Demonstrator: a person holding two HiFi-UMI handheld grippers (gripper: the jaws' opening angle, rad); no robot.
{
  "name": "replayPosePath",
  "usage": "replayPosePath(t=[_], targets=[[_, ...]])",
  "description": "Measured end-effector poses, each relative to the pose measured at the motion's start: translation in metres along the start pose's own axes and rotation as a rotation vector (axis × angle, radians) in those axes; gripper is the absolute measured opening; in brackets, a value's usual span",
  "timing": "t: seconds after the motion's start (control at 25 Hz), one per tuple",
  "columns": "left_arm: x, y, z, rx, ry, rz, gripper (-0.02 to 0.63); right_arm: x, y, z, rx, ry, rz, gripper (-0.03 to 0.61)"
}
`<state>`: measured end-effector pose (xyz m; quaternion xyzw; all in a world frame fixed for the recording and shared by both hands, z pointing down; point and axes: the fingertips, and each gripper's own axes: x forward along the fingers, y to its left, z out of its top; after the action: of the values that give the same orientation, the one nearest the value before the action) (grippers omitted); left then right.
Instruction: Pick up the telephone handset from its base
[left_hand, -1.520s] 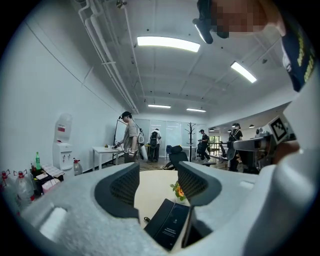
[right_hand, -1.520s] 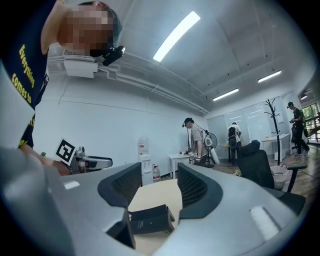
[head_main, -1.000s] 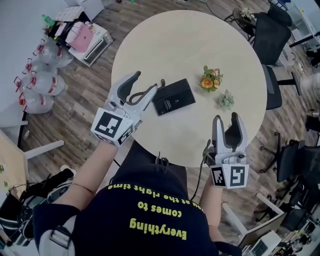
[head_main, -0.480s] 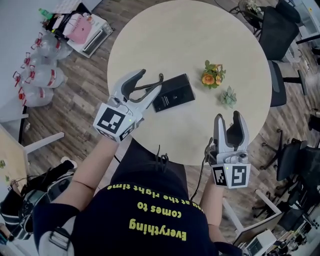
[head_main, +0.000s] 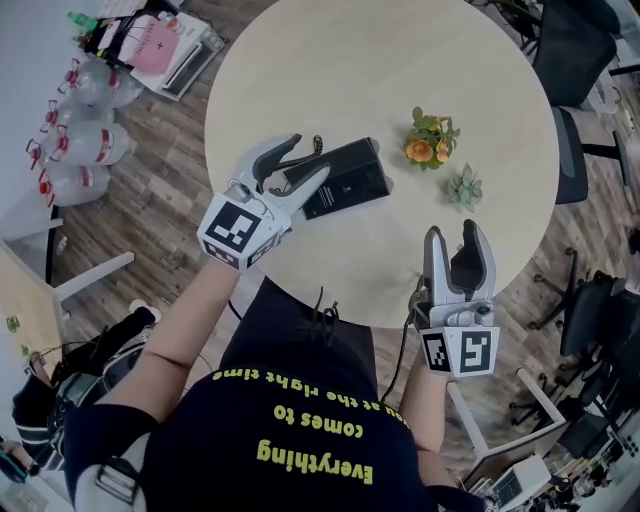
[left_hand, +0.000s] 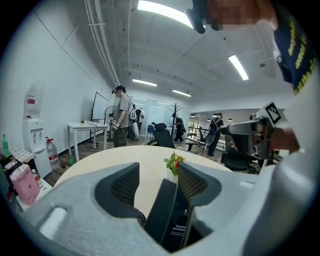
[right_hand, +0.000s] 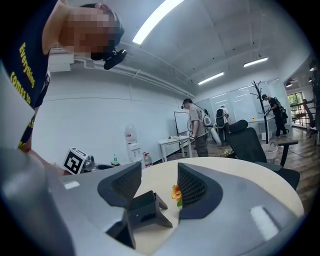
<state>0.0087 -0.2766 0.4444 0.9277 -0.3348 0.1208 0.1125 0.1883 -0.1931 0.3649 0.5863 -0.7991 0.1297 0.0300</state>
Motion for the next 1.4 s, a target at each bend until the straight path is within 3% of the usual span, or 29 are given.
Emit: replayPosePath(t=[0.6, 0.8, 1.0, 1.16, 1.4], targets=[[0.061, 0.005, -0.094, -0.066, 0.226, -0.154, 0.242, 0.021, -0.019, -0.035, 0.07, 0.072, 0.007, 0.225], [0.067, -0.001, -0.107, -0.079, 0.255, -0.232, 0.242, 0.022, -0.019, -0.04, 0.087, 0.082, 0.007, 0.225], [0.069, -0.001, -0.11, -0.055, 0.287, -0.24, 0.212, 0.025, -0.019, -0.04, 0.101, 0.076, 0.01, 0.225], [0.072, -0.005, -0.12, 0.011, 0.371, -0.249, 0.226, 0.026, -0.019, -0.039, 0.103, 0.072, 0.007, 0.225], [0.073, -0.007, -0.125, -0.01, 0.433, -0.317, 0.219, 0.022, -0.021, -0.04, 0.106, 0.073, -0.009, 0.224]])
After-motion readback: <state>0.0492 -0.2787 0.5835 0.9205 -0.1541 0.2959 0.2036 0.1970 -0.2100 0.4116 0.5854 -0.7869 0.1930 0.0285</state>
